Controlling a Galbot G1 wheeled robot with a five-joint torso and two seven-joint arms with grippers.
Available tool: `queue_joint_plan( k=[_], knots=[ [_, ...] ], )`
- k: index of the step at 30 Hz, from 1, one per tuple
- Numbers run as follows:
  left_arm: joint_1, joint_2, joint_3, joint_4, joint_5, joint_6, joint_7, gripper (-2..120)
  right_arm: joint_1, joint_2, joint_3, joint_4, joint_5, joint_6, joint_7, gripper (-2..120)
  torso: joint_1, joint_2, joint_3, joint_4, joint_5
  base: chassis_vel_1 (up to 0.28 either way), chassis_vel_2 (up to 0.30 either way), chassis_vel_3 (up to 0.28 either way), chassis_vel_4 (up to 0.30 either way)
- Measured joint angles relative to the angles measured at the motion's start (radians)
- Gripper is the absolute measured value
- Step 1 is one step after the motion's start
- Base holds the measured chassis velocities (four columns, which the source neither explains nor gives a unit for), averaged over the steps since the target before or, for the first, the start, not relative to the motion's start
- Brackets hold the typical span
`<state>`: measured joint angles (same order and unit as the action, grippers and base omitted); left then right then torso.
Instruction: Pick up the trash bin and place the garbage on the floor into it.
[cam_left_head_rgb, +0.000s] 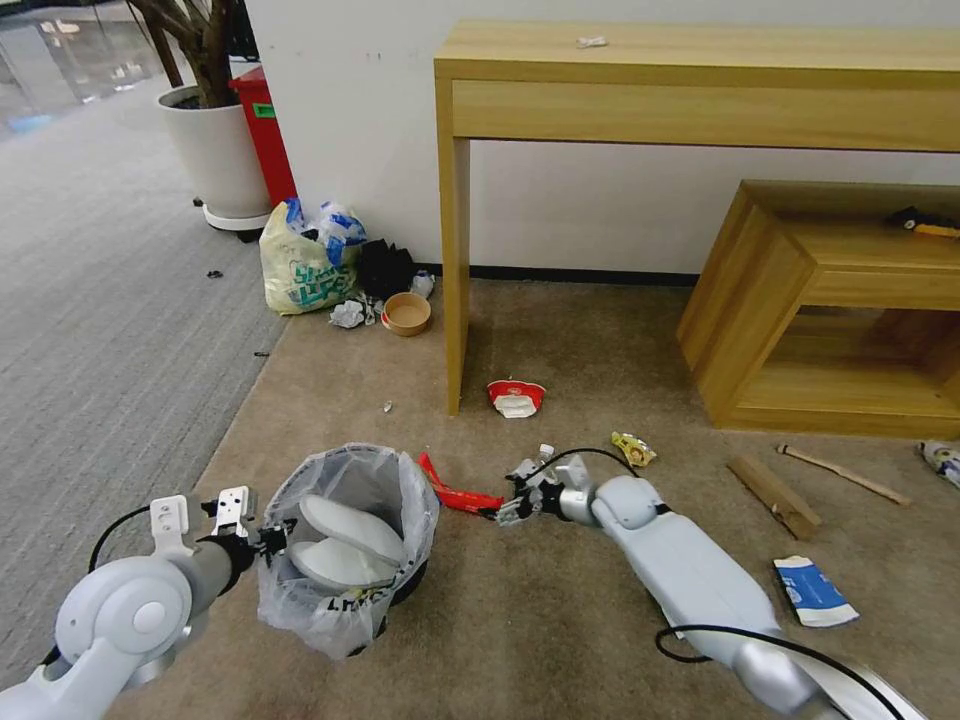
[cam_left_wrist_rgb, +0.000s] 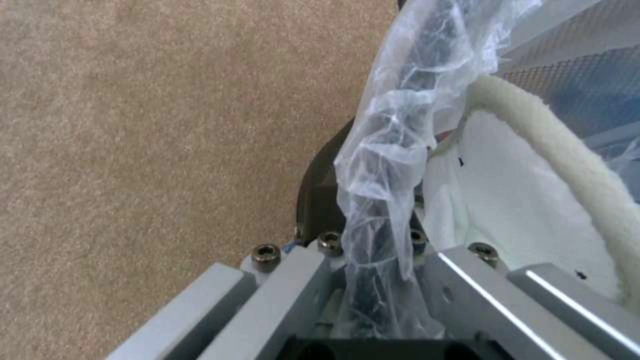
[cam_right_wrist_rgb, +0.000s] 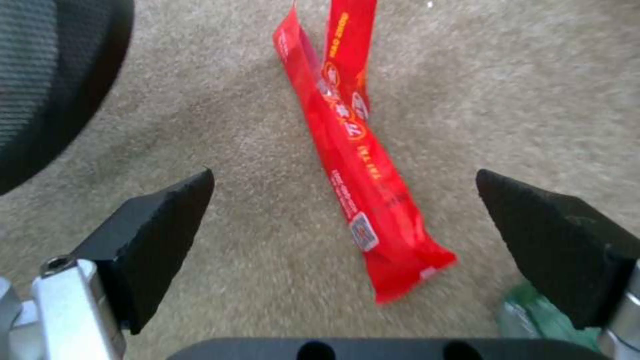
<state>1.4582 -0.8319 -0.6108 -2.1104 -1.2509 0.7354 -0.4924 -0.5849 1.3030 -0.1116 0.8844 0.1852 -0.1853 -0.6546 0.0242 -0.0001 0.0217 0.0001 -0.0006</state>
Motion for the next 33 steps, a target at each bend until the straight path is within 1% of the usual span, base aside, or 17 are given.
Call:
queue_joint_plan(
  k=[1, 3, 6, 18, 19, 20, 22, 23, 26, 28, 30, 31, 33],
  knots=[
    [0.000, 0.000, 0.000, 0.000, 0.000, 0.000, 0.000, 0, 0.000, 0.000, 0.000, 0.000, 0.000, 0.000, 0.000, 100, 0.000, 0.000, 0.000, 0.0000, 0.0000, 0.000, 0.000, 0.000, 0.000],
    [0.000, 0.004, -0.001, -0.006, -0.007, 0.000, -0.003, 0, 0.020, 0.032, 0.000, -0.076, -0.019, 0.018, 0.000, 100, 0.000, 0.000, 0.000, -0.0001, 0.0000, 0.000, 0.000, 0.000, 0.000],
    [0.001, 0.006, -0.003, -0.014, -0.015, 0.000, -0.006, 0, 0.027, 0.048, 0.001, -0.111, -0.022, 0.018, 0.005, 100, 0.000, 0.000, 0.000, -0.0002, 0.0001, 0.000, 0.000, 0.000, 0.000],
    [0.014, -0.002, -0.004, -0.044, -0.018, 0.000, -0.019, 0, 0.026, 0.074, 0.006, -0.170, -0.027, -0.014, 0.058, 100, 0.000, 0.000, 0.000, -0.0003, 0.0002, 0.000, 0.000, 0.000, 0.000],
    [0.017, -0.005, -0.004, -0.048, -0.018, 0.000, -0.020, 0, 0.026, 0.081, 0.012, -0.181, -0.031, -0.016, 0.062, 96, 0.000, 0.000, 0.000, -0.0002, 0.0003, 0.000, 0.000, 0.000, 0.000],
    [0.017, -0.005, -0.004, -0.048, -0.018, 0.000, -0.020, 0, 0.026, 0.081, 0.012, -0.181, -0.031, -0.016, 0.062, 96, 0.000, 0.000, 0.000, -0.0002, 0.0003, 0.000, 0.000, 0.000, 0.000],
    [0.020, -0.008, -0.004, -0.053, -0.017, 0.000, -0.022, 0, 0.027, 0.090, 0.026, -0.199, -0.041, -0.018, 0.066, 88, 0.000, 0.000, 0.000, -0.0002, 0.0003, 0.000, 0.000, 0.000, 0.000],
    [0.020, -0.008, -0.004, -0.053, -0.017, 0.000, -0.022, 0, 0.027, 0.090, 0.026, -0.199, -0.041, -0.018, 0.066, 88, 0.000, 0.000, 0.000, -0.0002, 0.0003, 0.000, 0.000, 0.000, 0.000],
    [0.021, -0.011, -0.005, -0.056, -0.017, 0.000, -0.022, 0, 0.029, 0.097, 0.040, -0.207, -0.050, -0.018, 0.074, 73, 0.000, 0.000, 0.000, -0.0002, 0.0003, 0.000, 0.000, 0.000, 0.000],
    [0.021, -0.012, -0.005, -0.056, -0.017, 0.000, -0.022, 0, 0.029, 0.097, 0.041, -0.207, -0.050, -0.018, 0.076, 71, 0.000, 0.000, 0.000, -0.0002, 0.0002, 0.000, 0.000, 0.000, 0.000],
    [0.020, -0.014, -0.004, -0.056, -0.016, 0.000, -0.022, 0, 0.025, 0.097, 0.044, -0.203, -0.053, -0.018, 0.079, 58, 0.000, 0.000, 0.000, -0.0002, 0.0003, 0.000, 0.000, 0.000, 0.000],
    [0.020, -0.014, -0.004, -0.056, -0.016, 0.000, -0.022, 0, 0.025, 0.097, 0.044, -0.203, -0.053, -0.018, 0.079, 58, 0.000, 0.000, 0.000, -0.0002, 0.0003, 0.000, 0.000, 0.000, 0.000],
    [0.020, -0.015, -0.002, -0.056, -0.015, 0.000, -0.022, 0, 0.021, 0.099, 0.048, -0.200, -0.055, -0.018, 0.087, 47, 0.000, 0.000, 0.000, -0.0002, 0.0002, 0.000, 0.000, 0.000, 0.000]
  ],
)
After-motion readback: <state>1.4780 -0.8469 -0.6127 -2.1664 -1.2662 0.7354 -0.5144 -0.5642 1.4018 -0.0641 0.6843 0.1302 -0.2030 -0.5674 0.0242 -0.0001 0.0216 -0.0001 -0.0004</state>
